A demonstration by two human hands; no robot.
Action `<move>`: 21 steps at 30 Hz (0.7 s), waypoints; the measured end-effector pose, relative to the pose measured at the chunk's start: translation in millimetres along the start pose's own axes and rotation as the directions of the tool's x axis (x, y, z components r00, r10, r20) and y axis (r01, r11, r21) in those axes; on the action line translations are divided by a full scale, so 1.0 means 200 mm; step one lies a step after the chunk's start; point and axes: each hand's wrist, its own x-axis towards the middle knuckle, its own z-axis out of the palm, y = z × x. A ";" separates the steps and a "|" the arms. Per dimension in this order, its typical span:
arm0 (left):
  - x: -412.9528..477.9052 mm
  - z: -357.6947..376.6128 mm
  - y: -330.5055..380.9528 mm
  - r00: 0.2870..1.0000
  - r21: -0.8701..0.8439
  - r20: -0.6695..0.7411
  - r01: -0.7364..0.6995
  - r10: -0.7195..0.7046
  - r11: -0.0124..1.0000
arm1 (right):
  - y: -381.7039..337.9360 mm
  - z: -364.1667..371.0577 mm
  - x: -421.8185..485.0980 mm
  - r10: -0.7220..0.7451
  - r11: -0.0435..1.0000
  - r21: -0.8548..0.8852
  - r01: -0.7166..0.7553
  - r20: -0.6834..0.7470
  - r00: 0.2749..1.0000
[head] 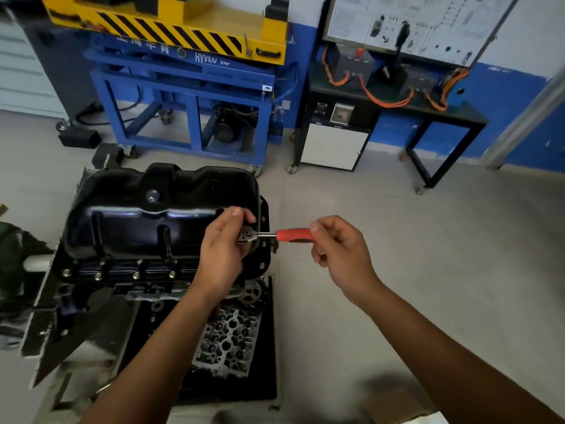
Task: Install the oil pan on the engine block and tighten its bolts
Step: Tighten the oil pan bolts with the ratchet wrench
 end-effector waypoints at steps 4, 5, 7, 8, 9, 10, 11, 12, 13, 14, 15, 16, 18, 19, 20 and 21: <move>0.02 0.03 -0.01 0.993 -0.002 0.120 0.004 -0.003 1.000 | -0.06 0.11 0.32 0.076 0.996 -0.050 -0.079 -0.058 0.995; 0.02 0.03 -0.01 0.991 -0.005 0.137 -0.004 0.004 1.000 | -0.08 0.16 0.38 0.066 0.995 -0.070 -0.069 -0.038 0.997; 0.02 0.02 -0.02 0.990 -0.021 0.135 -0.024 0.027 0.999 | -0.11 0.25 0.48 0.025 0.991 -0.133 -0.022 0.017 1.000; 0.03 0.02 -0.02 0.992 -0.030 0.122 -0.035 0.039 0.999 | -0.12 0.29 0.51 0.008 0.985 -0.175 0.000 0.044 0.999; 0.03 0.01 -0.02 0.993 -0.036 0.108 -0.046 0.050 0.998 | -0.13 0.31 0.53 -0.003 0.977 -0.211 0.017 0.066 0.998; 0.03 0.00 -0.02 0.994 -0.039 0.092 -0.054 0.058 0.998 | -0.14 0.33 0.54 -0.010 0.973 -0.230 0.027 0.077 0.997; 0.03 -0.01 -0.02 0.995 -0.036 0.075 -0.061 0.064 0.997 | -0.13 0.33 0.54 -0.012 0.972 -0.231 0.030 0.077 0.997; 0.03 -0.02 -0.02 0.996 -0.030 0.058 -0.068 0.070 0.997 | -0.13 0.33 0.52 -0.012 0.977 -0.213 0.026 0.068 0.998; 0.03 -0.03 -0.02 0.997 -0.025 0.037 -0.073 0.074 0.997 | -0.12 0.31 0.49 -0.012 0.985 -0.170 0.020 0.051 0.999; 0.03 -0.03 -0.02 0.997 -0.025 0.007 -0.077 0.077 0.997 | -0.11 0.28 0.44 -0.011 0.994 -0.110 0.014 0.031 0.999; 0.03 -0.04 -0.02 0.996 -0.032 -0.036 -0.078 0.077 0.996 | -0.10 0.24 0.38 -0.013 0.998 -0.054 0.014 0.011 1.000; 0.04 -0.04 -0.02 0.993 -0.043 -0.090 -0.076 0.072 0.996 | -0.09 0.19 0.32 -0.024 1.000 -0.020 0.024 0.003 1.000; 0.07 -0.05 -0.03 0.977 -0.050 -0.205 -0.065 0.054 0.997 | -0.09 0.10 0.19 -0.068 0.998 -0.002 0.068 0.050 0.996; 0.07 -0.04 -0.04 0.968 -0.042 -0.246 -0.065 0.053 0.997 | -0.09 0.06 0.12 -0.093 0.996 0.000 0.093 0.103 0.990; 0.07 -0.03 -0.04 0.961 -0.028 -0.269 -0.069 0.059 0.997 | -0.09 0.03 0.06 -0.108 0.994 -0.001 0.110 0.161 0.981; 0.07 -0.02 -0.05 0.958 -0.012 -0.277 -0.075 0.069 0.997 | -0.10 0.01 0.00 -0.105 0.994 -0.009 0.109 0.209 0.972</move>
